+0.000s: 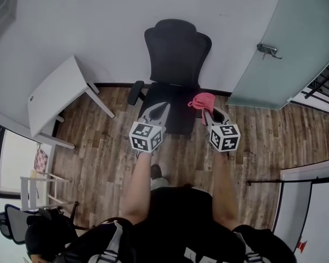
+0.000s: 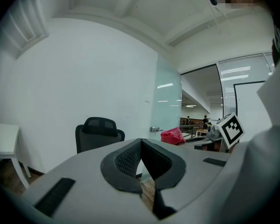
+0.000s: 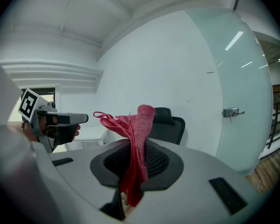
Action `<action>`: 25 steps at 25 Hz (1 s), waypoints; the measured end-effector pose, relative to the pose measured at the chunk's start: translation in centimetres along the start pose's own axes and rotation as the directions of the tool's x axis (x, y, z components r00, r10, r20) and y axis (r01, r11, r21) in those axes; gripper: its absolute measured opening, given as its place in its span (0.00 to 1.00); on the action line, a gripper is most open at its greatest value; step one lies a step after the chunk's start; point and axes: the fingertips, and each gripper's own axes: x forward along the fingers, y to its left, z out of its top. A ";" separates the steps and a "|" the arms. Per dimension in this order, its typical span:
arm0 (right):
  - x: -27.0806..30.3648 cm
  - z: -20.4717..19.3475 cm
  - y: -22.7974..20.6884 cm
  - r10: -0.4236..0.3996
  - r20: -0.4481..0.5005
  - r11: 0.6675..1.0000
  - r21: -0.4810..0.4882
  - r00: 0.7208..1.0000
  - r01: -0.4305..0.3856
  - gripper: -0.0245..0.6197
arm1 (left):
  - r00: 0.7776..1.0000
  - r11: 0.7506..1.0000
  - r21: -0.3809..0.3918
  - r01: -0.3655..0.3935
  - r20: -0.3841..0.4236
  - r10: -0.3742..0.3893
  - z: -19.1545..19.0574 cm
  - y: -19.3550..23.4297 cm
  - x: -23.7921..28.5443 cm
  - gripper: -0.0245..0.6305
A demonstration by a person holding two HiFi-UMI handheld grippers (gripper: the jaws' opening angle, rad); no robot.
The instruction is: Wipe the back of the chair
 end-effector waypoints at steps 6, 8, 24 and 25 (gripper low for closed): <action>-0.4 -0.1 0.2 0.007 -0.002 1.000 0.006 1.000 -0.007 0.15 | 1.000 1.000 -0.001 0.004 -0.004 -0.004 -0.2 -0.6 -0.2 0.07; -0.6 -0.2 0.2 0.007 -0.003 1.000 0.005 1.000 -0.007 0.15 | 1.000 1.000 -0.004 0.003 -0.005 -0.003 -0.3 -0.7 -0.3 0.07; 0.4 -0.2 0.9 0.030 -0.006 0.999 0.015 1.000 -0.030 0.15 | 0.999 1.000 -0.009 0.023 -0.041 -0.023 -1.5 -0.7 0.4 0.07; 0.5 -0.1 0.9 0.033 -0.004 0.999 0.017 0.999 -0.033 0.15 | 0.999 1.000 -0.009 0.021 -0.042 -0.021 -1.5 -0.5 0.5 0.07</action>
